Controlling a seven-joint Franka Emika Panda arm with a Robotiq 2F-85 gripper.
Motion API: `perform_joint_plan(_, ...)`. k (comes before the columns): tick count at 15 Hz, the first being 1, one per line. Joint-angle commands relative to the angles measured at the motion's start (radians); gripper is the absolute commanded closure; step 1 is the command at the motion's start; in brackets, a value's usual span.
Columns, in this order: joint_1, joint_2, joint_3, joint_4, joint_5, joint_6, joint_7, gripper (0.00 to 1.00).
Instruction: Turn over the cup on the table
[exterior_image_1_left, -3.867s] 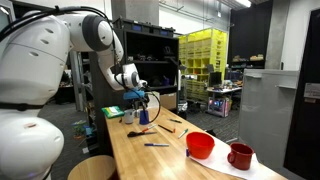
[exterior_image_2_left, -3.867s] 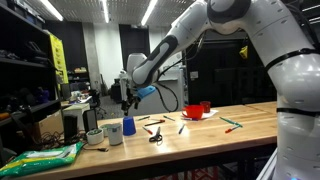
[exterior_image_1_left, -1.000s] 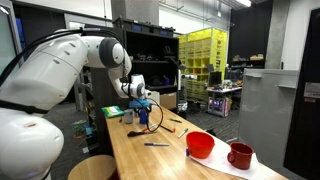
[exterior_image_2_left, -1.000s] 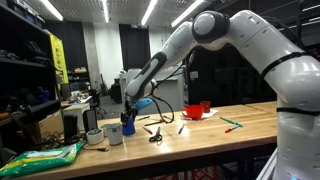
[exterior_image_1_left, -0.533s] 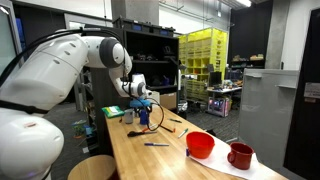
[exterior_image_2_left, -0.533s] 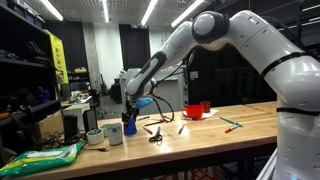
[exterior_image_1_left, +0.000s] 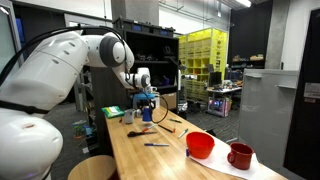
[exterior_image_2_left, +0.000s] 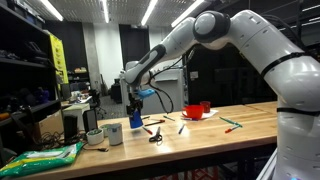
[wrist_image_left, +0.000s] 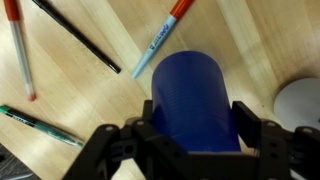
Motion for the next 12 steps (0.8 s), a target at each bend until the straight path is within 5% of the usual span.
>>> perform_joint_plan(1, -0.021, 0.044, 0.018, 0.131, 0.059, -0.168, -0.103, 0.48)
perform_joint_plan(12, -0.011, 0.325, 0.030, 0.589, 0.122, -0.664, -0.238, 0.48)
